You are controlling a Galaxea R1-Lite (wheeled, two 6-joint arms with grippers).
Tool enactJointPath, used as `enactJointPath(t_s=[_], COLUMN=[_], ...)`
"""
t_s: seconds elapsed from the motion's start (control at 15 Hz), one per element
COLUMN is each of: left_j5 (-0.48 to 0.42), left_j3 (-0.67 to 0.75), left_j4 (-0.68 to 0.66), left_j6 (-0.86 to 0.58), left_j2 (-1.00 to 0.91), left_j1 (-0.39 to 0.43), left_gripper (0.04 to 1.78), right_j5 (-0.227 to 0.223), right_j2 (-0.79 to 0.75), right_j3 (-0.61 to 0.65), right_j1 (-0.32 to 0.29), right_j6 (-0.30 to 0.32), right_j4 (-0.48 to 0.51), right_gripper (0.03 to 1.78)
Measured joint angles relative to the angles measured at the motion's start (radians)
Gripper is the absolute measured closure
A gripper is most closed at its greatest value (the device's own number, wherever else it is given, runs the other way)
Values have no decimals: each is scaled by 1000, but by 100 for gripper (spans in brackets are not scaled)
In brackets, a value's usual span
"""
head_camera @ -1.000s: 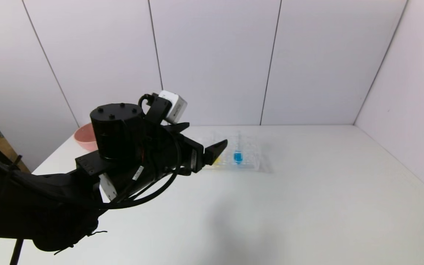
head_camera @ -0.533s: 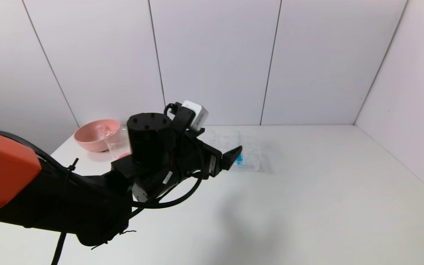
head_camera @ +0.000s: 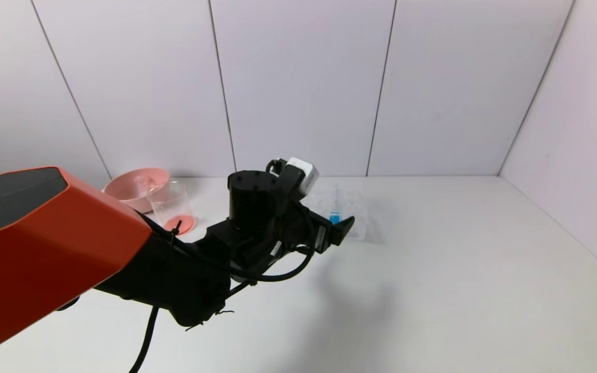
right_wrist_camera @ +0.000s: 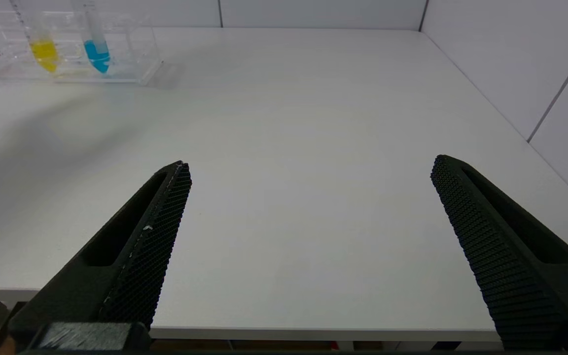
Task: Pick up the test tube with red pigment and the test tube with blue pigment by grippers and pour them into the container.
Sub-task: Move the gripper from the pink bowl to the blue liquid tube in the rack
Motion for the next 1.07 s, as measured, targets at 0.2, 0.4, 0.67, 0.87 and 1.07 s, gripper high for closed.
enactJointPath(t_s=[0.2, 0.4, 0.67, 0.87, 1.07], left_j5=[3, 43, 93, 140, 172], left_j3=[-48, -109, -203, -274, -320], left_j4=[41, 61, 143, 181, 206], left_j6=[-5, -7, -17, -36, -54], left_j2=[37, 74, 110, 142, 171], left_j1=[-2, -5, -19, -35, -43], left_gripper=[6, 6, 6, 6, 6], right_j5=[0, 0, 0, 0, 0], right_j2=[0, 0, 0, 0, 0], right_j3=[0, 0, 0, 0, 0], right_j1=[0, 0, 0, 0, 0], right_j6=[0, 0, 0, 0, 0], right_j4=[0, 0, 0, 0, 0], right_gripper=[4, 4, 4, 4, 4])
